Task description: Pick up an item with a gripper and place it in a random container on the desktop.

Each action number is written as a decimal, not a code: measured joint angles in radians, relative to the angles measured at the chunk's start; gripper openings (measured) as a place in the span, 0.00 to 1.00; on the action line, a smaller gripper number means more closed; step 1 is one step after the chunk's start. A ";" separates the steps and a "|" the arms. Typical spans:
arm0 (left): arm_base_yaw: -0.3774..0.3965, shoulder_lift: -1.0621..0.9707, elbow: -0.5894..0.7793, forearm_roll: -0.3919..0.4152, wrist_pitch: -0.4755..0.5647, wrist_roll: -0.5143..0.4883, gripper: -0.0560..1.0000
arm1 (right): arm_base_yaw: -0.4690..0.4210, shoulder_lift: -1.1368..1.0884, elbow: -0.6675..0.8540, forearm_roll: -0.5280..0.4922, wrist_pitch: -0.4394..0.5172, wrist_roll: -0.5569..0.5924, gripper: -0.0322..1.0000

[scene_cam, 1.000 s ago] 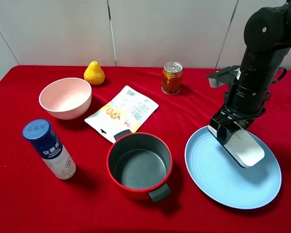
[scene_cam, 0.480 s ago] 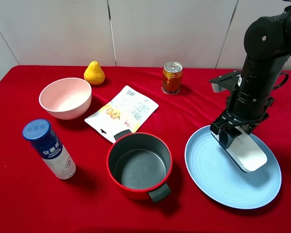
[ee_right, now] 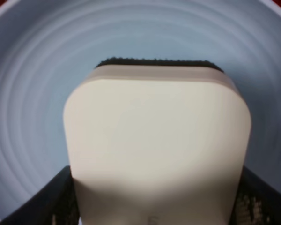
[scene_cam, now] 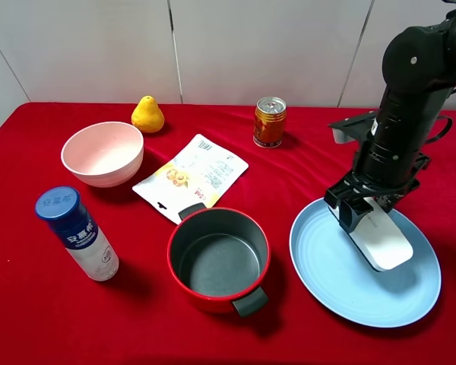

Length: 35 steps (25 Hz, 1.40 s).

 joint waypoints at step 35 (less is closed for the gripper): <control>0.000 0.000 0.000 0.000 0.000 0.000 1.00 | 0.000 -0.051 -0.189 0.102 0.228 0.058 0.70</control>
